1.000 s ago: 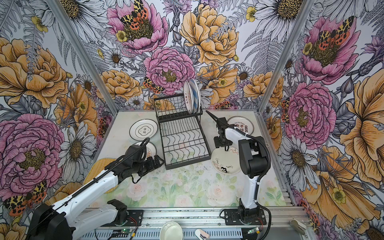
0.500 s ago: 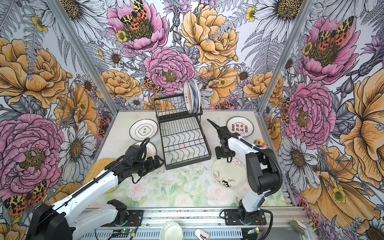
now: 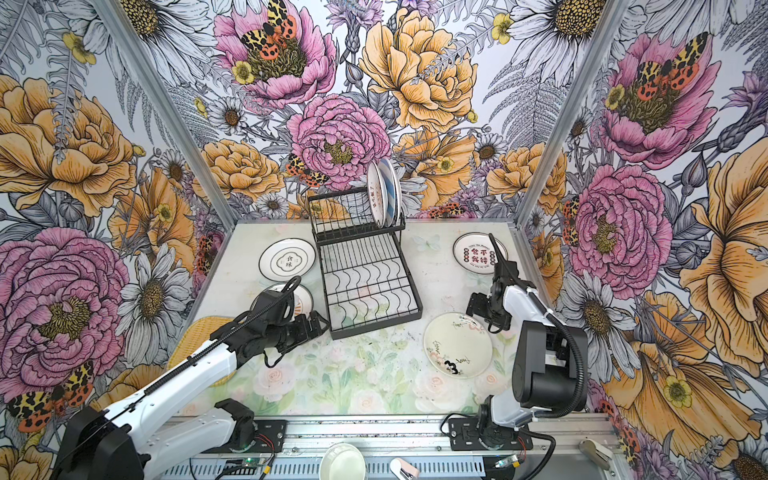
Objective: Load the plates into the dish rack
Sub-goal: 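Pinch the painted plate's edge with the right gripper while the left gripper moves toward it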
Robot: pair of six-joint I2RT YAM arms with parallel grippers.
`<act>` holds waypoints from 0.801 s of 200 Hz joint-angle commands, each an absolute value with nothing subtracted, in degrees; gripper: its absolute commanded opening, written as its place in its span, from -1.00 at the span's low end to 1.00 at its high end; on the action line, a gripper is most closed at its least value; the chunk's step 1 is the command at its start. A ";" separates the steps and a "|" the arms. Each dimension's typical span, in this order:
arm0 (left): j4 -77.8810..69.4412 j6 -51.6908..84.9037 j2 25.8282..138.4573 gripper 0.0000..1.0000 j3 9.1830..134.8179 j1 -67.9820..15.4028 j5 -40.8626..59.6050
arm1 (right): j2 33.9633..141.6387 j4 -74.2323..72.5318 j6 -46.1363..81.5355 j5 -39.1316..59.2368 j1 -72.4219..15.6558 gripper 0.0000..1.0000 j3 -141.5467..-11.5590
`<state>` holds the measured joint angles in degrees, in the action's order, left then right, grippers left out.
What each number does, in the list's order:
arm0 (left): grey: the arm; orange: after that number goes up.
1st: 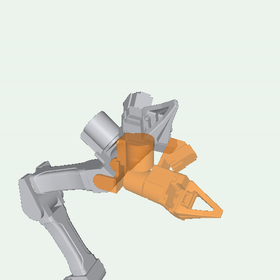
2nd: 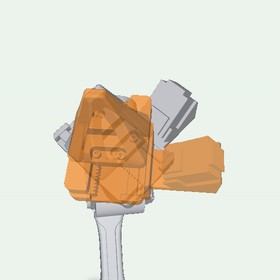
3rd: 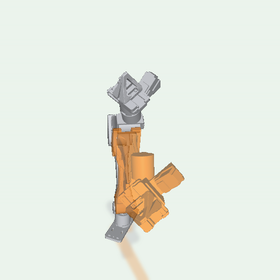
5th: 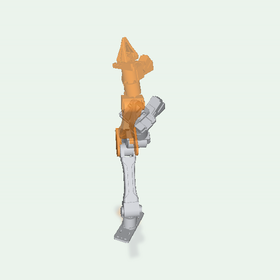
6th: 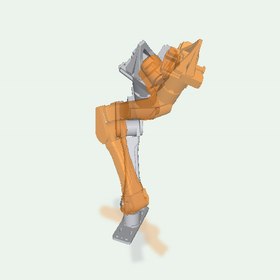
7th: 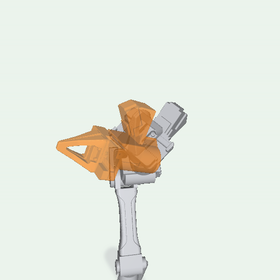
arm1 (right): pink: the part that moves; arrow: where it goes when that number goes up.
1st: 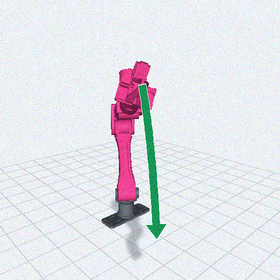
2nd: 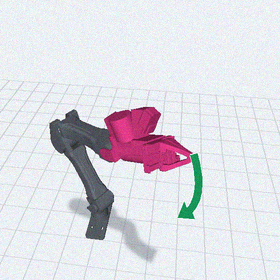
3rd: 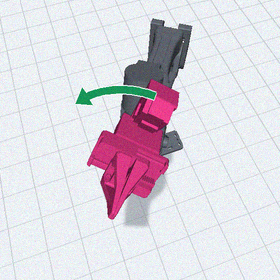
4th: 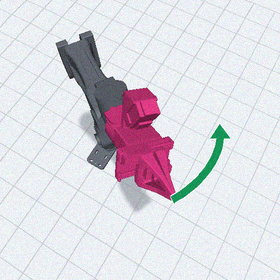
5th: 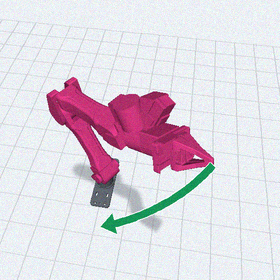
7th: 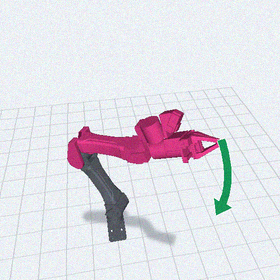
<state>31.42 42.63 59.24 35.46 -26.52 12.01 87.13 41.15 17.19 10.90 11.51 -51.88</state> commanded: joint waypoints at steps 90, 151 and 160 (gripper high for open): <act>29.36 40.69 60.55 0.98 36.47 -27.14 12.22 | 87.40 36.50 19.64 22.68 10.96 0.67 -46.45; 29.18 40.69 61.17 0.98 36.67 -27.58 12.41 | 82.65 32.97 28.10 24.10 1.23 0.67 -40.70; 29.10 40.78 61.17 0.97 36.66 -27.66 12.41 | 82.04 32.13 29.81 24.17 -0.71 0.67 -39.96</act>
<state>30.55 41.74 60.93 35.46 -27.05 12.03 83.66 34.00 23.99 21.71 3.38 -42.35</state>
